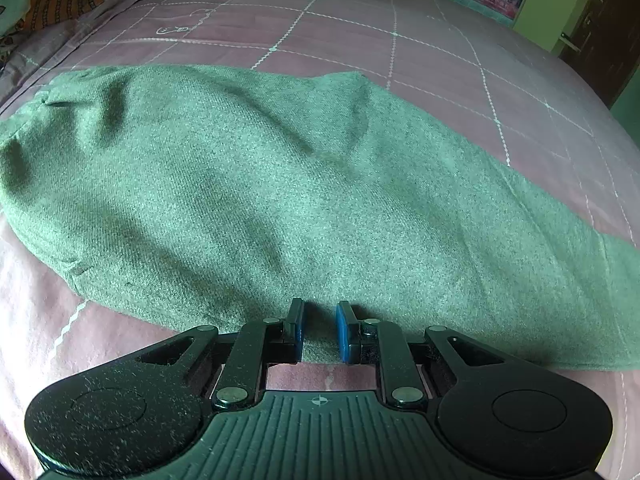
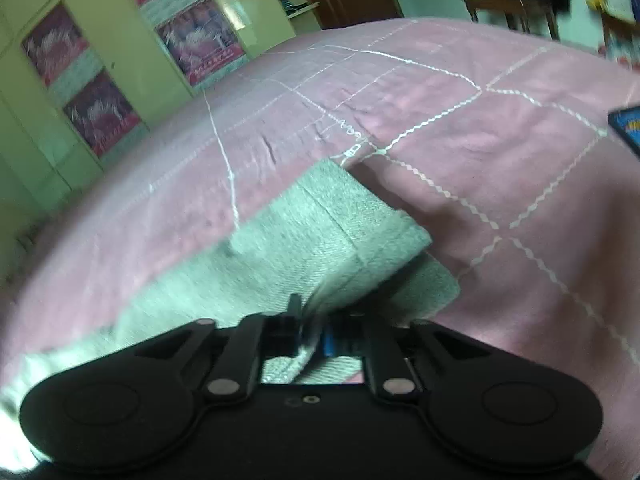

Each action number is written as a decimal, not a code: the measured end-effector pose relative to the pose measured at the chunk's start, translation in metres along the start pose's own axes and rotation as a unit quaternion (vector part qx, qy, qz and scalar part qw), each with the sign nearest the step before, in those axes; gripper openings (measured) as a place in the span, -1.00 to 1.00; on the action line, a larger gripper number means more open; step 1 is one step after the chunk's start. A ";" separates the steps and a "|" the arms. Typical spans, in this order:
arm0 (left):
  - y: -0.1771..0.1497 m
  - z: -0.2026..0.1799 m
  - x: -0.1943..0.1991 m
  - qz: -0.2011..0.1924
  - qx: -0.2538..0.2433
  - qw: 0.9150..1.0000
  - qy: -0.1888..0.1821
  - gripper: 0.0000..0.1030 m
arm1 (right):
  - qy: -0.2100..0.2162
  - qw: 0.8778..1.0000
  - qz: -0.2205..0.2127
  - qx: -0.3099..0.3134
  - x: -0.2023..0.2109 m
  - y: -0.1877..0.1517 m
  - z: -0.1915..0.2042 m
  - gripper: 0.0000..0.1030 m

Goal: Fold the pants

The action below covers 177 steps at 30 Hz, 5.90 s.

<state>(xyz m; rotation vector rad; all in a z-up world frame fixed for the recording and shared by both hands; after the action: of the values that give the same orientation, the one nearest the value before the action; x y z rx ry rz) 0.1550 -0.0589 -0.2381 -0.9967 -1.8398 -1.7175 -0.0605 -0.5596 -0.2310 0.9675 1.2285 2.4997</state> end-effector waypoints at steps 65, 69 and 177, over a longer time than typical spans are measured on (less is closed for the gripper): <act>-0.008 -0.018 0.013 -0.044 -0.067 0.997 0.007 -0.64 | -0.041 0.969 0.016 0.245 -0.017 -0.015 0.027 -0.66; 0.001 -0.036 0.023 -0.039 -0.047 0.998 -0.014 -0.64 | -0.055 0.972 0.024 0.226 -0.009 -0.005 0.023 -0.55; -0.014 -0.152 -0.026 -0.030 -0.151 0.987 -0.045 0.61 | -0.006 0.950 0.044 0.309 -0.021 -0.083 0.119 0.59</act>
<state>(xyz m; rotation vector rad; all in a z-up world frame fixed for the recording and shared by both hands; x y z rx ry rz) 0.1371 -0.2131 -0.2456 -1.1623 -1.7110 -2.0636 0.0219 -0.4405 -0.2521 1.1737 2.0679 2.1845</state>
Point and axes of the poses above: each gripper's, at about its wrist camera, not at the fingertips, and x roughly against the way its jaws point, z to its left, y to its top, the point moved 8 cm from there along -x, roughly the way its jaws point, and after that the axes turned 12 degrees about -z, right-handed, at the moved point
